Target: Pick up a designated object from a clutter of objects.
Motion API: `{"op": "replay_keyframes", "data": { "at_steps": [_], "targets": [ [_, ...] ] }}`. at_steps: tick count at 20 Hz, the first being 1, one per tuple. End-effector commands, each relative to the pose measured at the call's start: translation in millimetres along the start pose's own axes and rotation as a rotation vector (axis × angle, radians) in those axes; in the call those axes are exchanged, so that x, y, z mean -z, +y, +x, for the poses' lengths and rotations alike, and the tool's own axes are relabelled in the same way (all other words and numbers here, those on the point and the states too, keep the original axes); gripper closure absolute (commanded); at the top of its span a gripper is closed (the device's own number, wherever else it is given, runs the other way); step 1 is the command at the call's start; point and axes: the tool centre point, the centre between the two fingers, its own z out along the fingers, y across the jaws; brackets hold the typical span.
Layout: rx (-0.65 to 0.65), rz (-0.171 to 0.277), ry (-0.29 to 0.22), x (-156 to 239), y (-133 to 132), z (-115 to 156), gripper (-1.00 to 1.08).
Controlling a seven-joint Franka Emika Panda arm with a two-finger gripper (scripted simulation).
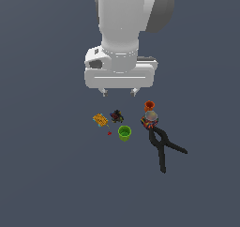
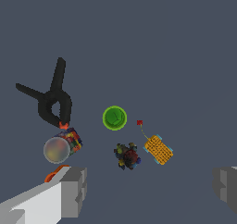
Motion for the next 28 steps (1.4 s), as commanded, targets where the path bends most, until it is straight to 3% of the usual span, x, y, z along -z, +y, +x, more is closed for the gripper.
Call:
{"op": "replay_keyframes", "data": {
  "at_steps": [1,10,19,28],
  "targets": [
    [0.027,-0.002,-0.001,-11,-9,0,-0.92],
    [0.199,-0.007,-0.005,-79,-65,-6,-0.92],
    [0.420,0.006,-0.007,-158,-135,-36,-0.92],
    [0.530,0.021,-0.008,-194,-168,-60,-0.92]
  ]
}}
